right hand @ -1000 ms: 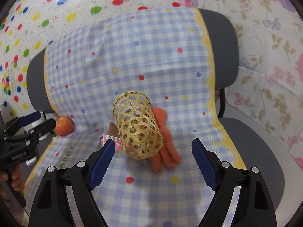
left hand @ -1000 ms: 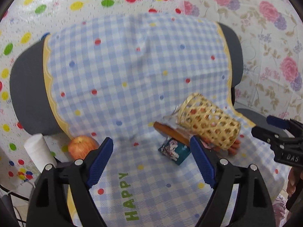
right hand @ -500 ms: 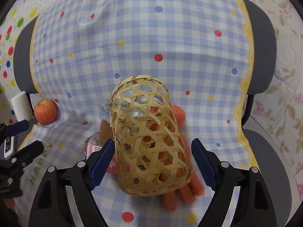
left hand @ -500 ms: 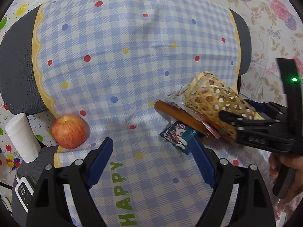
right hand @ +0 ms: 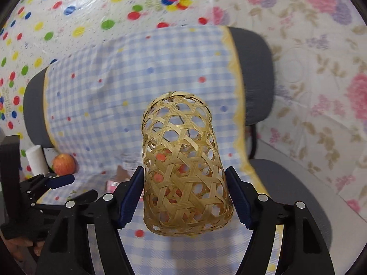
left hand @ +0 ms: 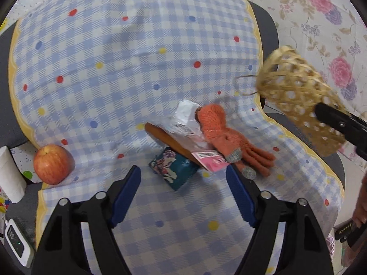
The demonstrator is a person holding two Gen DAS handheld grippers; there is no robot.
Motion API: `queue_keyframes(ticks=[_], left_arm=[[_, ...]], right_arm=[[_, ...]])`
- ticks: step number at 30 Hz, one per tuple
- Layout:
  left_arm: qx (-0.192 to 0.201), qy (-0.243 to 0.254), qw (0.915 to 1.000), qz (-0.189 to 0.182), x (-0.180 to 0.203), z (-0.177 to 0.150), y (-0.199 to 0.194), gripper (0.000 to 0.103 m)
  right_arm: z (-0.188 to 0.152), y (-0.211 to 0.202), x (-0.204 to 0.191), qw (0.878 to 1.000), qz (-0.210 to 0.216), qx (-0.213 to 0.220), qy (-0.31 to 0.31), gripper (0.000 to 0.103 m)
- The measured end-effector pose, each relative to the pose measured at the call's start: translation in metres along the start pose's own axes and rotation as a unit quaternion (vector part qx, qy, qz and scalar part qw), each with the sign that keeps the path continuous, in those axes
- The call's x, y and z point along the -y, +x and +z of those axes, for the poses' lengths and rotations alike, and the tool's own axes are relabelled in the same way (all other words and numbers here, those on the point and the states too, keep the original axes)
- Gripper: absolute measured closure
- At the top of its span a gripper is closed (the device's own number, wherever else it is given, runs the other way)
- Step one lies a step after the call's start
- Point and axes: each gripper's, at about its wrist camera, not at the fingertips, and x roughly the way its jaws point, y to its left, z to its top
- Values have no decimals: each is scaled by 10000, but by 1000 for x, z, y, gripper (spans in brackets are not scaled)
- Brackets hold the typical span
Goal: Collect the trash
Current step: 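Grasp the clear plastic bag with the left gripper while the right holds the basket, then carry basket and clear bag over the pink bin and open both grippers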
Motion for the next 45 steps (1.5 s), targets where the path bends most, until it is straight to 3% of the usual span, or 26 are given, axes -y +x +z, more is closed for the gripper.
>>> queue_keyframes(ticks=[4,8,12,16,19,22,28,35,45], left_arm=[[-256,-201,9995,27,3,5,24,48],[-426,-491,9979,-47,4,15,48,57],[-614,-774,9950,-148,0,17,64,85],[-77,-710,9972,-205,1,14,38,103],[537,-420,9970,-352,3,11,-7,103],[852,-155,9952,-465,4,7,-45,103],[886,154,9940,-628,13,-29,-91,103],[929,317,9894,-1075,35,-67,-127,103],[815,884,9791,-1640,97,-110,-151,103]], right_arm=[[-10,-4,22,9997,-102,-71,208,32],[-18,-3,31,9994,-157,-125,288,32],[-26,-3,38,9988,-172,-201,415,32],[-33,-9,34,9989,-148,-225,392,32],[-35,-18,27,9991,-68,-195,370,32],[-36,-29,18,9992,37,-148,369,31],[-42,-53,0,9991,184,-76,379,31],[-61,-91,-5,9985,169,-132,496,31],[-103,-162,21,9961,-442,-221,730,31]])
